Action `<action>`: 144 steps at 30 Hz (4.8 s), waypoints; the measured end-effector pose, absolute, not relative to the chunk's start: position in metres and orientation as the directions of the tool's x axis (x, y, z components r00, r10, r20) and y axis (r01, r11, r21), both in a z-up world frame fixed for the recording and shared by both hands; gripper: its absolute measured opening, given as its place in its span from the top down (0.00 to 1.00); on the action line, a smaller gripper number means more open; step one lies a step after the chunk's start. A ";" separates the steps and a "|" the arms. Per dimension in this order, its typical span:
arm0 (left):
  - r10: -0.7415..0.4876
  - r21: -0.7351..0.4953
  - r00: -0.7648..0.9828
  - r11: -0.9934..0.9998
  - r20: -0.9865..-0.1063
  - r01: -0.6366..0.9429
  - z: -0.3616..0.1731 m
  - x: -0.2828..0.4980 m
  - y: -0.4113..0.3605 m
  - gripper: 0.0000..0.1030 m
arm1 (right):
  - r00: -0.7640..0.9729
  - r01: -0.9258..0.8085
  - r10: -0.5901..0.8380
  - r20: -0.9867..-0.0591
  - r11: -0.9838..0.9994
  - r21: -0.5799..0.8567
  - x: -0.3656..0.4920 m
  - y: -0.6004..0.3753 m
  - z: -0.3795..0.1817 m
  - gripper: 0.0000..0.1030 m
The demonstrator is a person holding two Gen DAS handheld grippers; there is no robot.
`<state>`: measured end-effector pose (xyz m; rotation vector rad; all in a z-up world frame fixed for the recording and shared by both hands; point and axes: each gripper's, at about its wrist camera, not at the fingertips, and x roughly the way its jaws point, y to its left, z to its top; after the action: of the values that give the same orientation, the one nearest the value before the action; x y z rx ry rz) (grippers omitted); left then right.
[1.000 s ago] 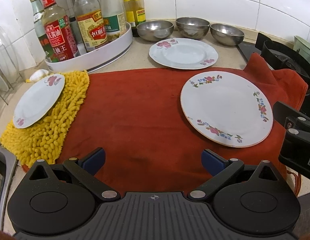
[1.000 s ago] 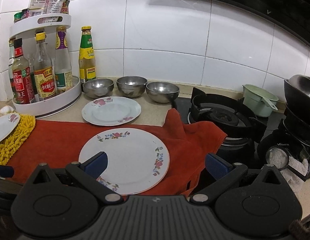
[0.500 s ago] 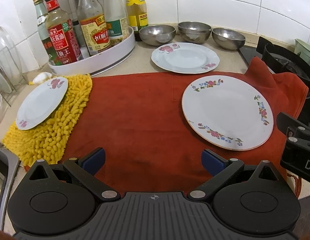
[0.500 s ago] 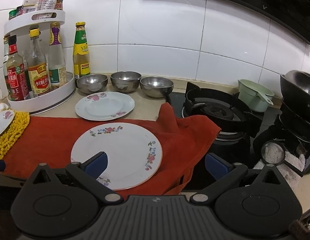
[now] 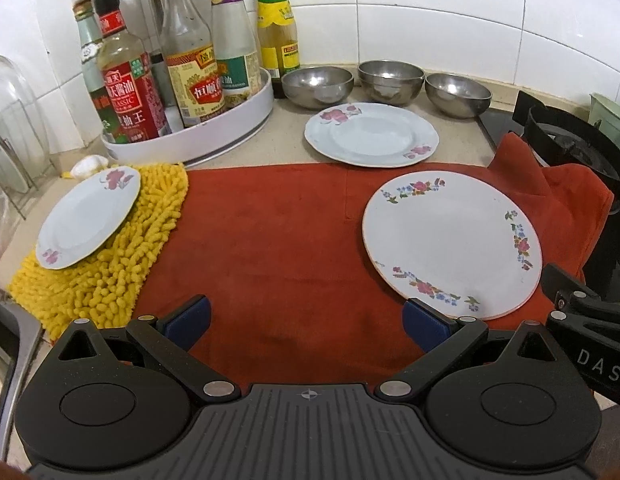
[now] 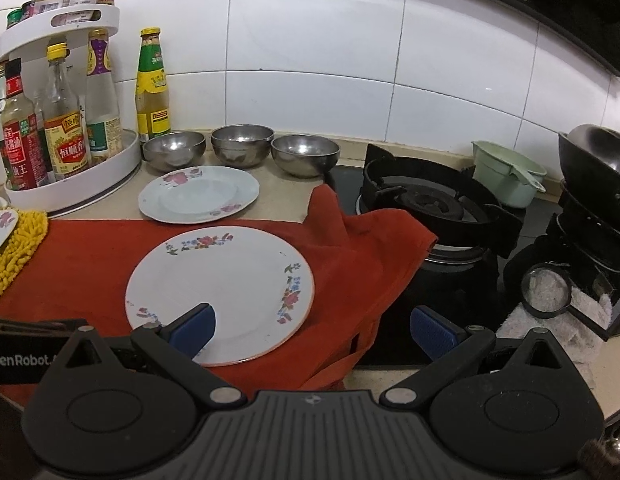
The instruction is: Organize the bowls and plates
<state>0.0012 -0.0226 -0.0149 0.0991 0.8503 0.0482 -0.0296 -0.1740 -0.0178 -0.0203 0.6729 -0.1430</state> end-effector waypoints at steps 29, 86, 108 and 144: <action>0.078 0.130 0.632 0.991 -0.771 0.036 -0.023 0.015 -0.035 0.01 | 0.753 0.157 -0.152 -0.641 0.986 -0.049 -0.018 -0.186 -0.024 0.03; -0.248 -0.049 0.444 0.909 -0.861 0.413 -0.070 0.141 -0.055 0.00 | 0.624 0.015 0.205 -0.754 0.962 0.274 0.078 -0.222 -0.045 0.45; -0.277 -0.058 0.446 0.894 -0.851 0.445 -0.071 0.142 -0.053 0.00 | 0.590 -0.073 0.242 -0.770 0.966 0.248 0.087 -0.225 -0.049 0.51; -0.164 -0.147 0.529 0.986 -0.832 0.075 -0.034 0.114 0.067 0.07 | 0.523 -0.221 0.438 -0.731 0.898 0.380 0.120 -0.175 -0.037 0.50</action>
<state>0.1139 0.0668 -0.0340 -0.0970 1.0033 -0.1431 0.1199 -0.1747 -0.0373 0.2531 0.9422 0.3991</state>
